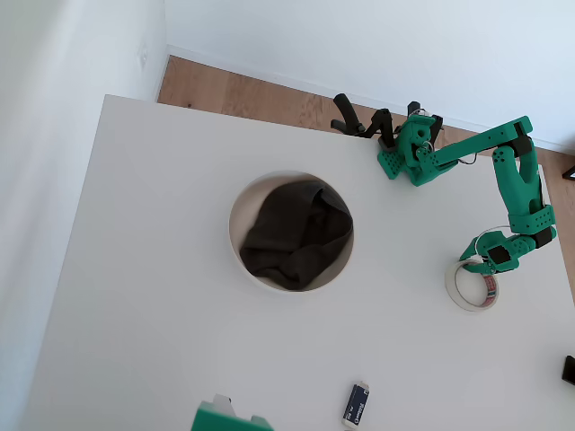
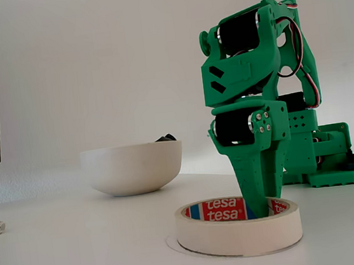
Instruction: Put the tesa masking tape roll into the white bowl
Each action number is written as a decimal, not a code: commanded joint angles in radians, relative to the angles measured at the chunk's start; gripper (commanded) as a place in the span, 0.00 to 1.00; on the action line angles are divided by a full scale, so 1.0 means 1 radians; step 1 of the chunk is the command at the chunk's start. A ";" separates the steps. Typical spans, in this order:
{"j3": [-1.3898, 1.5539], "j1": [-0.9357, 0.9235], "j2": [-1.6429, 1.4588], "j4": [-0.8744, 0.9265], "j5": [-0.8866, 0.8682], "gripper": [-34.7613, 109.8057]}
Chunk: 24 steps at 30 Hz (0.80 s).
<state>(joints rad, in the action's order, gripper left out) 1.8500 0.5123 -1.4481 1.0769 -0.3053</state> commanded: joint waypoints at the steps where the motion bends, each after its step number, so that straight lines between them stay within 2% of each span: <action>1: -0.023 -0.041 -0.206 0.034 0.012 0.18; 9: -0.064 -0.287 -0.781 0.216 0.110 0.18; 15: -0.129 -0.604 -1.029 0.284 0.156 0.18; 19: -0.124 -0.914 -1.081 0.253 0.204 0.18; 24: -0.120 -1.281 -0.907 0.087 0.249 0.18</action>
<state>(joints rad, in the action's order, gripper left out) 1.7902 -0.5077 -2.4298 1.2732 -0.0690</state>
